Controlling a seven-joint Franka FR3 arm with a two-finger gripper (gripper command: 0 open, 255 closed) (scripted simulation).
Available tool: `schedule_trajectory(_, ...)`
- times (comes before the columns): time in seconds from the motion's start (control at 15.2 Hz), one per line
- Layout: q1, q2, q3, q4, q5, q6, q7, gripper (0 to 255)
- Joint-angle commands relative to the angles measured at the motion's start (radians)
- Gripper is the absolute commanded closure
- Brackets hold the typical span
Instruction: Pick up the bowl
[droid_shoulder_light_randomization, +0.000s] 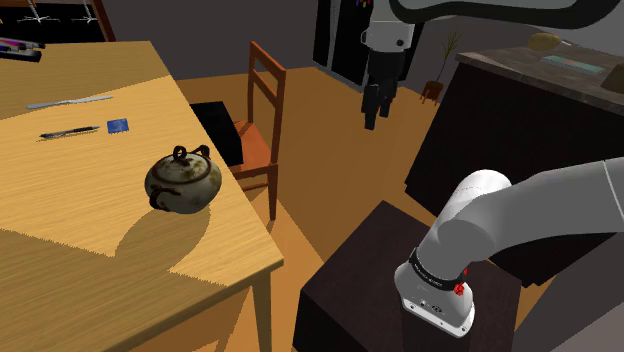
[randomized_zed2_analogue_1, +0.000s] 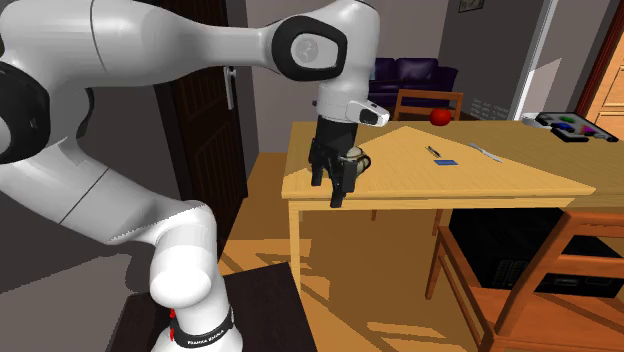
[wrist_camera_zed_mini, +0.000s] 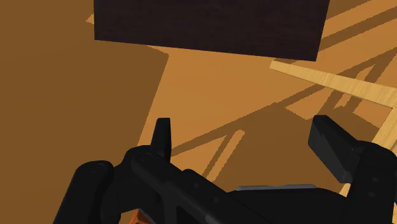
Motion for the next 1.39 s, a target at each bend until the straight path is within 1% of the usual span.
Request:
schedule_trajectory(0.0,0.000,0.000,0.000,0.000,0.000,0.000,0.000,0)
schedule_trajectory(0.4,0.036,0.099,0.122,0.061,0.090,0.059,0.161,0)
schedule_trajectory(0.73,0.058,0.210,0.218,0.146,0.137,0.108,0.292,0)
schedule_trajectory(1.06,0.072,0.344,0.309,0.261,0.154,0.150,0.424,0)
schedule_trajectory(1.32,0.082,0.468,0.378,0.376,0.141,0.173,0.534,0)
